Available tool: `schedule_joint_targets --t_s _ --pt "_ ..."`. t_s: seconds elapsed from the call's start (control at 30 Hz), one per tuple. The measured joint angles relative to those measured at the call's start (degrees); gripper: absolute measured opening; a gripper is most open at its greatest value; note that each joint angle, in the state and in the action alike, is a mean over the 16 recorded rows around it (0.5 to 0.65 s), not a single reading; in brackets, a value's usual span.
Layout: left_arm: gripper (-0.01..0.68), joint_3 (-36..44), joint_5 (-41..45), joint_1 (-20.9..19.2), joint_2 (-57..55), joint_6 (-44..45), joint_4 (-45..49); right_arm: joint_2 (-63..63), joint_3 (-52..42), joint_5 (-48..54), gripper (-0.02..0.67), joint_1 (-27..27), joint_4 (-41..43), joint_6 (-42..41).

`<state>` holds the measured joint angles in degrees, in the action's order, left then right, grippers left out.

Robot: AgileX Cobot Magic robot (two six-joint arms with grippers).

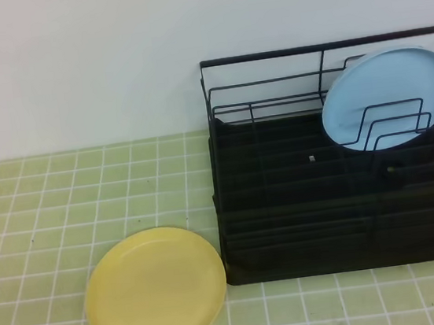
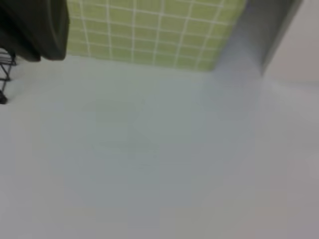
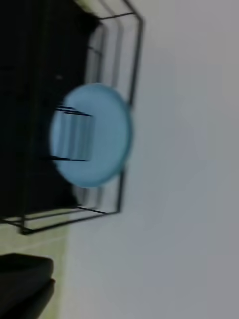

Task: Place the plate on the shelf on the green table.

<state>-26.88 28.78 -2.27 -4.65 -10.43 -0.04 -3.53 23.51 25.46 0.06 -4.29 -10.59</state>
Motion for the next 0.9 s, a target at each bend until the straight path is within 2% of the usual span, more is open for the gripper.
schedule_joint_targets --t_s 0.23,0.5,0.63,0.9 --pt "-0.003 -6.4 8.6 0.0 -13.5 1.0 -7.2 -7.2 0.9 10.4 -0.004 0.0 -2.3 -3.5" --pt "0.026 -15.6 13.4 0.0 -36.7 8.4 -13.9 -12.5 0.9 12.9 -0.004 0.0 -4.1 -7.1" --pt "0.093 -19.8 12.9 0.0 -47.8 12.3 -15.5 -13.2 0.9 12.9 -0.004 0.0 -4.2 -7.2" --pt "0.296 -28.0 12.8 0.1 -67.7 17.0 -16.9 -13.3 0.9 13.4 -0.004 0.0 -4.3 -6.9"
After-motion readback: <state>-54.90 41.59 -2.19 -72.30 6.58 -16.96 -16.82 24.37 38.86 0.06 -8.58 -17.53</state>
